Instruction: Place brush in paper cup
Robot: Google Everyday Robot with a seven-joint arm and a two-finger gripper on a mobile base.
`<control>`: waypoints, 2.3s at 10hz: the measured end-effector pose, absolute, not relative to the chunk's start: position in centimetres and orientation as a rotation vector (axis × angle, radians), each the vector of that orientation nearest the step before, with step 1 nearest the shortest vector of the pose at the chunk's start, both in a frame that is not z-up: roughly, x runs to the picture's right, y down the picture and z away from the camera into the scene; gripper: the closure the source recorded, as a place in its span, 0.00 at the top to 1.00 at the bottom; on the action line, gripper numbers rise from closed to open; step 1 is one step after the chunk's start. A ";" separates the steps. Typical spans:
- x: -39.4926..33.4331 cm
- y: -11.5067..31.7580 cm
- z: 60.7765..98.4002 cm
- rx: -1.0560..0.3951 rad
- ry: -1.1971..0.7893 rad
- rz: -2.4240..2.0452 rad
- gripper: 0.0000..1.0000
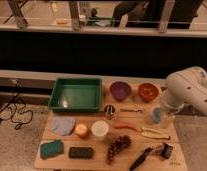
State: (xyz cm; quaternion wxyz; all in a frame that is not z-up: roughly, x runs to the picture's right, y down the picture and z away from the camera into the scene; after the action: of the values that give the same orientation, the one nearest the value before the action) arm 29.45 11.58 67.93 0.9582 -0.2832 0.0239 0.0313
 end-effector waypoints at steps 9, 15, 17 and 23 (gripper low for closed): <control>29.9 16.1 66.7 -0.548 0.090 0.075 0.80; 30.7 20.9 66.9 -0.622 0.102 0.068 0.80; 31.0 21.6 67.0 -0.642 0.079 0.085 0.80; 31.0 22.3 66.9 -0.643 0.059 0.091 0.80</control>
State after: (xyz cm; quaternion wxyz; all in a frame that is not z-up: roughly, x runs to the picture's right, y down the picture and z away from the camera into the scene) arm 31.03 22.26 66.90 0.9474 -0.3157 0.0291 0.0445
